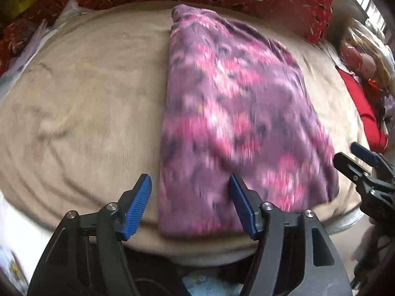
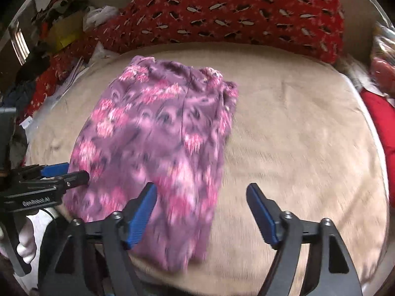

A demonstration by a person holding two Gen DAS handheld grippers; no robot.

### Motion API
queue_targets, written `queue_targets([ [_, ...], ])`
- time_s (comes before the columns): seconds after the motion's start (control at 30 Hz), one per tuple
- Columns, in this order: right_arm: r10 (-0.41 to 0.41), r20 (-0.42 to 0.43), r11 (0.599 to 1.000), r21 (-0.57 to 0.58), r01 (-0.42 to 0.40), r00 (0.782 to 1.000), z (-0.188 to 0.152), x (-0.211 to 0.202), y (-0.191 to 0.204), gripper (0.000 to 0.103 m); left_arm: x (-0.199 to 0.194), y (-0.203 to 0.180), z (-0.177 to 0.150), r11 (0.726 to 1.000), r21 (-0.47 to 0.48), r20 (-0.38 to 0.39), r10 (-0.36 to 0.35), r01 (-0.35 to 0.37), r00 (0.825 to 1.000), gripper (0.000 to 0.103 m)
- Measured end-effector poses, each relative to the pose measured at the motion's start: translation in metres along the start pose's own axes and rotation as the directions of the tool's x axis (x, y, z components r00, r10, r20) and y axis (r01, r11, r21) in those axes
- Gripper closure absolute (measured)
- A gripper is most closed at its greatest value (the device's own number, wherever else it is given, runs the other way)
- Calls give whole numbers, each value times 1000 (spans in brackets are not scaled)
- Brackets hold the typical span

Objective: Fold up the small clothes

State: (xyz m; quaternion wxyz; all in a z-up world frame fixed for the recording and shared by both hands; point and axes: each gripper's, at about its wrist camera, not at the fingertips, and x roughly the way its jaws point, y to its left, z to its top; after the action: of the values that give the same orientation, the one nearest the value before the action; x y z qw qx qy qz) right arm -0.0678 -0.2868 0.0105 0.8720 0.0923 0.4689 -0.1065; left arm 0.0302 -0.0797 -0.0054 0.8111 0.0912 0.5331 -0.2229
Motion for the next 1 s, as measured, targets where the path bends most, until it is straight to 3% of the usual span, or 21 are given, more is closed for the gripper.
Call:
queue_targets([
  [0.07, -43, -5, 999, 10, 43, 999, -14, -11, 5, 14, -8, -1, -18, 1000, 4, 24, 22, -22, 999, 39],
  [0.3, -75, 91, 997, 19, 73, 993, -53, -46, 27, 12, -24, -5, -56, 997, 25, 69, 69, -71, 995, 39],
  [0.53, -102, 199, 995, 39, 96, 975, -74, -75, 44, 12, -40, -2, -83, 998, 33, 90, 57, -60, 994, 39],
  [0.83, -108, 213, 994, 58, 98, 971, -81, -86, 49, 10, -72, -15, -92, 994, 67, 225, 68, -85, 972, 39],
  [1.0, -113, 226, 993, 60, 102, 968, -83, -93, 52, 9, -75, -19, -90, 994, 86, 227, 47, -68, 973, 39],
])
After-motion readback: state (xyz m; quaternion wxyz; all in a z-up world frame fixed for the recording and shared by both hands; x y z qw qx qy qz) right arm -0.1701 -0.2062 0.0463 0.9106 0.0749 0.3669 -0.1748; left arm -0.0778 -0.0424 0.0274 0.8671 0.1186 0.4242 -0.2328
